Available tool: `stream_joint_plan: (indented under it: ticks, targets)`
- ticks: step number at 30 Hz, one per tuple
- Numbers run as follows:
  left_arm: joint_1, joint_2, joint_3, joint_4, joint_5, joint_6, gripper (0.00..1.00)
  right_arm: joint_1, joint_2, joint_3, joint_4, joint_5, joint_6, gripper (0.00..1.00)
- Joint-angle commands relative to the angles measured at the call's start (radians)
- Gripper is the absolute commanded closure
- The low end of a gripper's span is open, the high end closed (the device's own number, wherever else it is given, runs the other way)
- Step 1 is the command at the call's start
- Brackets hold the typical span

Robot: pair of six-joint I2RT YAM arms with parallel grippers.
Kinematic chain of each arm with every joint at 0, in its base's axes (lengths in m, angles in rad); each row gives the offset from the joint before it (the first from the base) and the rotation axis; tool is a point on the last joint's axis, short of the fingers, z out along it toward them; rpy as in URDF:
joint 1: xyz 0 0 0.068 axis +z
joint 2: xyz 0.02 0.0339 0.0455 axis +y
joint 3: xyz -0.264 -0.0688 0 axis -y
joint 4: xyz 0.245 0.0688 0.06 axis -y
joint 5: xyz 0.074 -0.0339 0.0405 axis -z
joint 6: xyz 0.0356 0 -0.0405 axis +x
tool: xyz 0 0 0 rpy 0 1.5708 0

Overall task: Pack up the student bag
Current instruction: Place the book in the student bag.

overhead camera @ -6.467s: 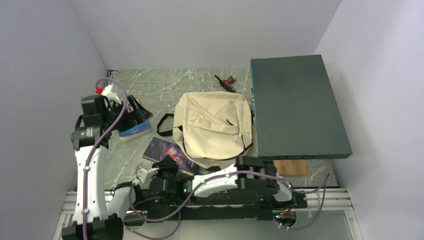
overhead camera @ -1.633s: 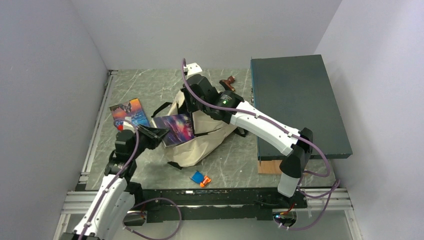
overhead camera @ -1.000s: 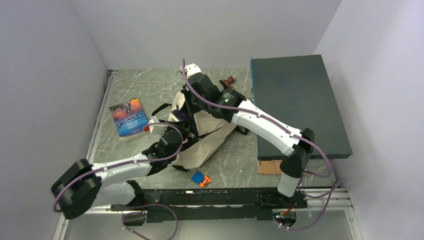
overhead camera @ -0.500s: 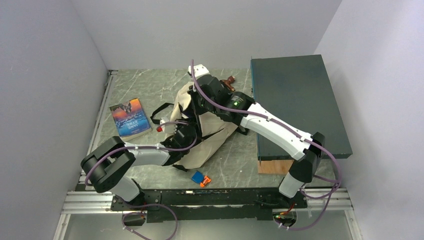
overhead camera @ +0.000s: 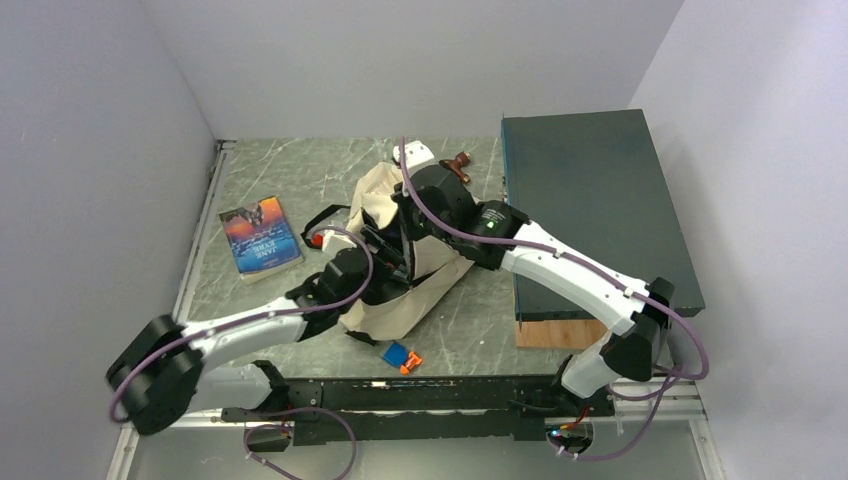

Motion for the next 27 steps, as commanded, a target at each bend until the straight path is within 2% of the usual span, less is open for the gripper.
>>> stream_joint_plan:
  ticks: [1,7,10,11,14,18,21,24,27]
  targets:
    - [0.017,-0.224,0.054,-0.357,0.158,0.221,0.00,-0.007,-0.078,-0.032,0.112,0.054,-0.031,1.00]
    - [0.095,-0.470,0.165,-0.923,0.223,0.428,0.00,-0.007,-0.088,-0.112,0.121,0.049,-0.067,1.00]
    - [0.204,-0.535,0.257,-1.109,0.258,0.571,0.00,-0.006,-0.084,-0.137,0.105,-0.041,-0.097,0.75]
    - [0.243,-0.548,0.294,-1.155,0.258,0.625,0.00,-0.005,-0.083,-0.145,0.095,-0.084,-0.108,0.70]
    - [0.385,-0.566,0.374,-1.194,0.230,0.767,0.00,0.007,-0.100,-0.210,0.099,-0.183,-0.114,0.52]
    - [0.598,-0.510,0.431,-1.075,0.196,0.810,0.01,0.015,-0.157,-0.334,0.164,-0.328,-0.078,0.26]
    - [0.722,-0.402,0.417,-0.876,0.217,0.704,0.00,0.031,-0.169,-0.385,0.195,-0.389,-0.035,0.14]
    - [0.798,-0.283,0.362,-0.576,0.199,0.607,0.00,0.077,-0.186,-0.408,0.204,-0.356,-0.014,0.06]
    - [0.870,-0.131,0.332,-0.280,0.180,0.570,0.00,0.146,-0.210,-0.394,0.192,-0.285,-0.018,0.04]
